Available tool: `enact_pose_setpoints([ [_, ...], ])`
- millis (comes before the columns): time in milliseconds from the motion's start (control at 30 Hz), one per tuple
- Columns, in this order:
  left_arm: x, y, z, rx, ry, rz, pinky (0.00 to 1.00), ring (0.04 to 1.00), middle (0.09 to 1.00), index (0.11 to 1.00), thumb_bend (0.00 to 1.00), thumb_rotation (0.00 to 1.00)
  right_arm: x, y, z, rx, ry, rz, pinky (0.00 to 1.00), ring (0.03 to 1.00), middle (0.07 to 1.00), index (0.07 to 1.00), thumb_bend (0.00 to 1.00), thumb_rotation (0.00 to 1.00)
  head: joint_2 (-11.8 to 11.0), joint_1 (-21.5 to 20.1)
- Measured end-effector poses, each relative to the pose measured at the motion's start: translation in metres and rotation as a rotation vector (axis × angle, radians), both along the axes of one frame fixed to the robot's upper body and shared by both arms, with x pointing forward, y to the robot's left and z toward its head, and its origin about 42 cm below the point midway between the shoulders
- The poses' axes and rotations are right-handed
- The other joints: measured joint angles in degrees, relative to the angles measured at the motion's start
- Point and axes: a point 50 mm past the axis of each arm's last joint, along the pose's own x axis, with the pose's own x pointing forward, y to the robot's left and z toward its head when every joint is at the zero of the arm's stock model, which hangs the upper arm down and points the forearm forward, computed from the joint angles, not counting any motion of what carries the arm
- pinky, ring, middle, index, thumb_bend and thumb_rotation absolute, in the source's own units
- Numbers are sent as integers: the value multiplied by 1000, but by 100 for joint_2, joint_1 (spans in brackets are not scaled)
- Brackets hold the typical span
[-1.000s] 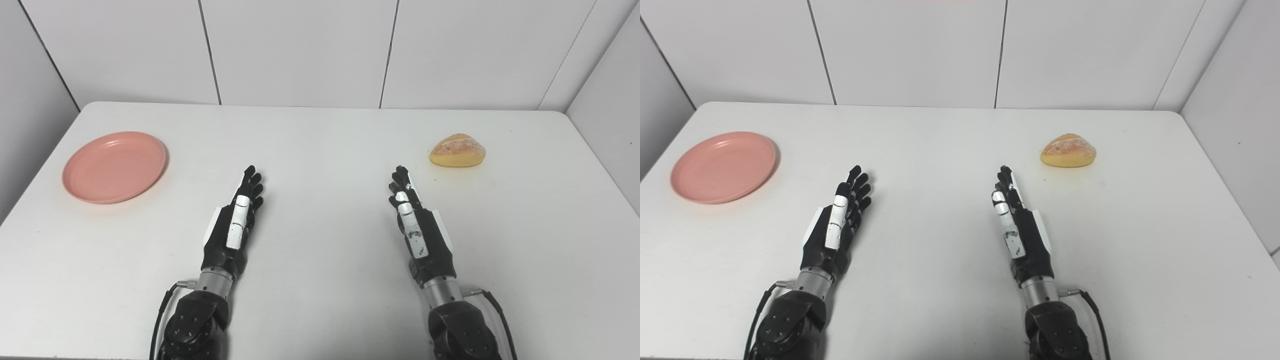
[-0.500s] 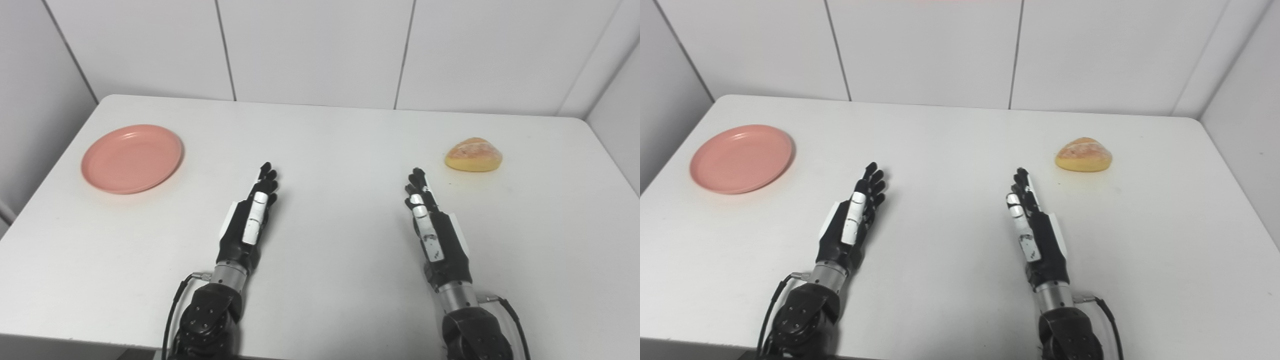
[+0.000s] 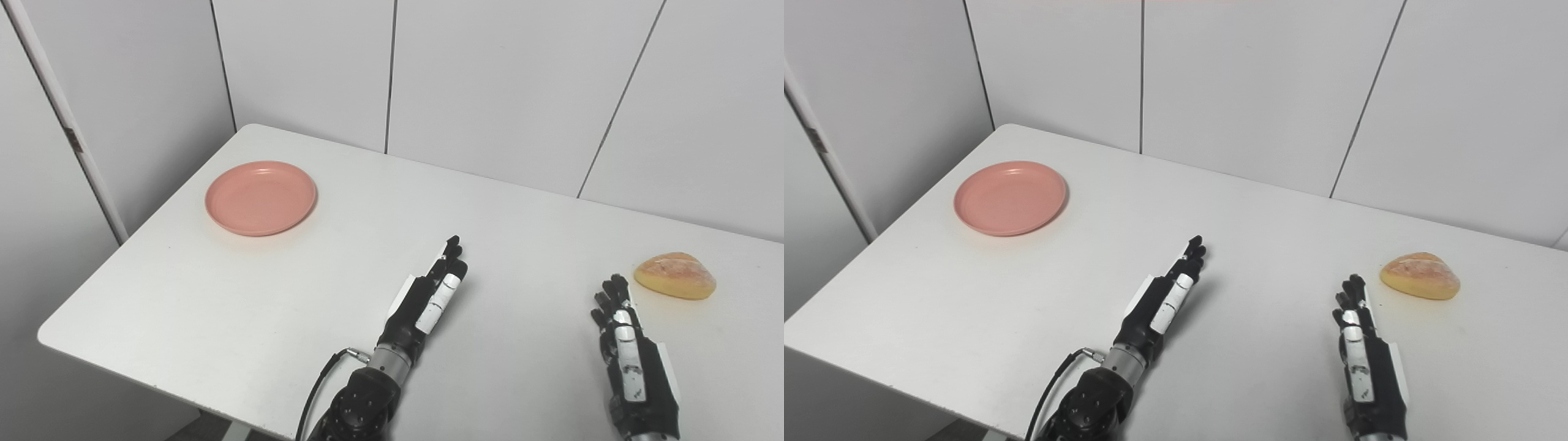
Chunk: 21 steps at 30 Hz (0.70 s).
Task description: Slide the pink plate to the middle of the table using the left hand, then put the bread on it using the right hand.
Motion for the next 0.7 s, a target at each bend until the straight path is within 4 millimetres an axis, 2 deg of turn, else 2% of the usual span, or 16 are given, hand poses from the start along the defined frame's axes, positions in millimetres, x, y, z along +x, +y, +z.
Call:
enact_pose_setpoints([
  [333, 2, 1, -1, 5, -11, 2, 1000, 1000, 1000, 1000, 694, 1000, 1, 0, 0, 6, -4, 8, 1000, 1000, 1000, 1000, 620, 942, -79, -53],
  [533, 2, 4, 0, -11, -31, 15, 1000, 1000, 1000, 1000, 714, 1000, 1, 0, 0, 4, -12, 5, 1000, 1000, 1000, 1000, 650, 936, -123, -18],
  [700, 3, 9, 2, -61, -45, 25, 1000, 1000, 1000, 1000, 680, 1000, 0, 0, 0, 5, -17, 5, 1000, 1000, 1000, 1000, 630, 940, -123, 17],
])
